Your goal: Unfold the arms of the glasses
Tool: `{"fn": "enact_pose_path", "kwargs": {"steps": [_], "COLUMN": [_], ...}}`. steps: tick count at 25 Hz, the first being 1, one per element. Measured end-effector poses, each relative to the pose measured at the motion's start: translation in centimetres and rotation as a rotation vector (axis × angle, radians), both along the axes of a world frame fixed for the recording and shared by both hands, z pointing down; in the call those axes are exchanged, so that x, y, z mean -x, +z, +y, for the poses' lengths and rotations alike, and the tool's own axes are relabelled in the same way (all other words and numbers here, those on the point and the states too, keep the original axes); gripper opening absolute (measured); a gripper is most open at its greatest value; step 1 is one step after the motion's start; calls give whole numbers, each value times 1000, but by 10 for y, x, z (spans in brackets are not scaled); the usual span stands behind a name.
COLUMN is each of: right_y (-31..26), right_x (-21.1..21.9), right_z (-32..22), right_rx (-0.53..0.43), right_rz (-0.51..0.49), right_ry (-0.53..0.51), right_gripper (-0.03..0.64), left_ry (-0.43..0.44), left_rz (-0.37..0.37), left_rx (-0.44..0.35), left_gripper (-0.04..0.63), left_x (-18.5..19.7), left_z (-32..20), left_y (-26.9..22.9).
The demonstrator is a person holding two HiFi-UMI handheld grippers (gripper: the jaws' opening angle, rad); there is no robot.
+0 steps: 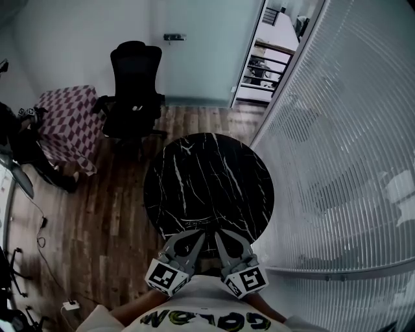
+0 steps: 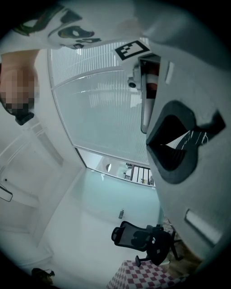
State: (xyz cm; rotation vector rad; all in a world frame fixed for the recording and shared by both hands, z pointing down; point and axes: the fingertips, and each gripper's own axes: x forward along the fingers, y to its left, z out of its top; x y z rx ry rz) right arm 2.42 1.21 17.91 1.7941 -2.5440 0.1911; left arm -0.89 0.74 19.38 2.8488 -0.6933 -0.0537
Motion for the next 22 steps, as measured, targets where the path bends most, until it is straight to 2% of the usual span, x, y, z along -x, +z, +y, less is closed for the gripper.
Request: {"fn": "enact_pose_path", "kwargs": {"steps": [8, 22], "right_y": [10, 19], "right_x": [3, -21], "right_z": [-5, 1], "right_rx": [22, 33], "right_rz": [5, 18], "right_ry": [2, -35], "right_gripper": [2, 2], "left_ry": [-4, -31], "left_rz": [-7, -20], "left_rx": [24, 29], "left_gripper": [3, 3], "left_x": [5, -29], "left_z": [-5, 4], "left_y": [10, 12]}}
